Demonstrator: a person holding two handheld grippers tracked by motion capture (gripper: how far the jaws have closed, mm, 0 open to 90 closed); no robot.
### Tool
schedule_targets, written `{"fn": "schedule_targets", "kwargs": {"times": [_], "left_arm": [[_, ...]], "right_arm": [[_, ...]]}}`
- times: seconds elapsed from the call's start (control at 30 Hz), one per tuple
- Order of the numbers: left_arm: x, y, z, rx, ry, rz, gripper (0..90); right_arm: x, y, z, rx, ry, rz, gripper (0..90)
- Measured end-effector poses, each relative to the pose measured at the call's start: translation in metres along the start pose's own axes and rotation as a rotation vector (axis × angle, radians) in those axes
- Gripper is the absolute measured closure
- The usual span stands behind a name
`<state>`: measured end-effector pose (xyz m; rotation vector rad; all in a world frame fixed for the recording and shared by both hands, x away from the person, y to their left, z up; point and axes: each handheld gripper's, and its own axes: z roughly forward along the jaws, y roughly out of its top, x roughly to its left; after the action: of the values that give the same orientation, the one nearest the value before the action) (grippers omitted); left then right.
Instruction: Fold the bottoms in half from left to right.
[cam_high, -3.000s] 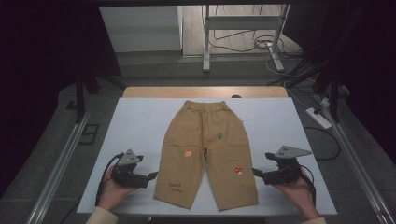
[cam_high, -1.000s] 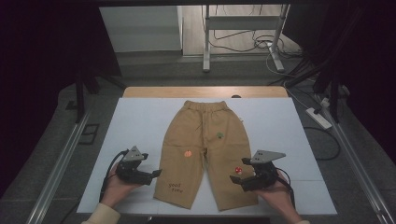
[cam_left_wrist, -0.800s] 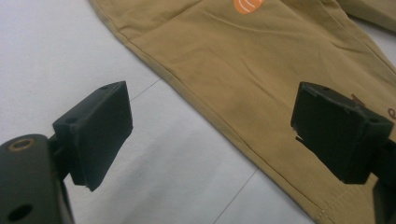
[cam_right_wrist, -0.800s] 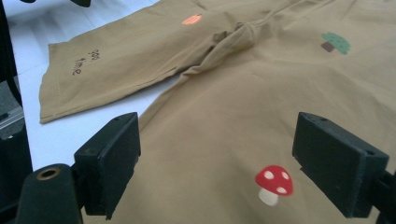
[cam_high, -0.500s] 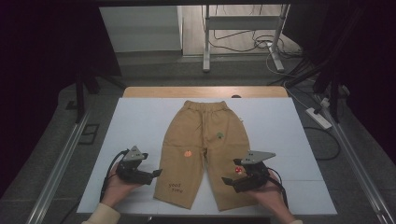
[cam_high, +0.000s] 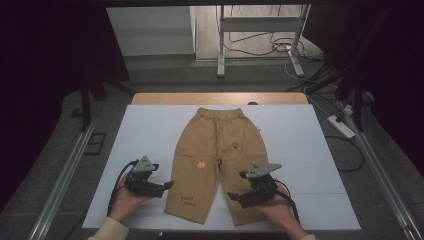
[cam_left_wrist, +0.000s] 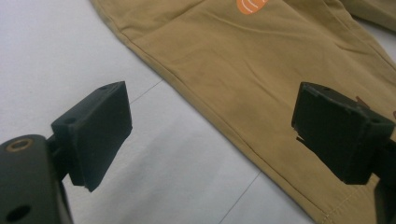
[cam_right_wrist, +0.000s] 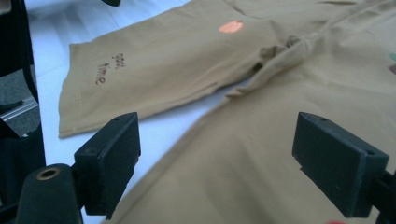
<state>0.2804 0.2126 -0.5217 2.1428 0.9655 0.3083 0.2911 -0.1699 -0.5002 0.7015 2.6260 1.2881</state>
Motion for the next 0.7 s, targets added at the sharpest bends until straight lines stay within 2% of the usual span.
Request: {"fn": "schedule_targets", "kwargs": {"times": [0.37, 0.7], "left_arm": [[0.001, 0.001, 0.001, 0.003, 0.003, 0.003, 12.2], [0.003, 0.001, 0.002, 0.002, 0.005, -0.010, 12.4]], "right_arm": [[0.013, 0.011, 0.019, 0.012, 0.041, -0.029, 15.6], [0.032, 0.024, 0.044, 0.032, 0.093, -0.072, 15.6]]}}
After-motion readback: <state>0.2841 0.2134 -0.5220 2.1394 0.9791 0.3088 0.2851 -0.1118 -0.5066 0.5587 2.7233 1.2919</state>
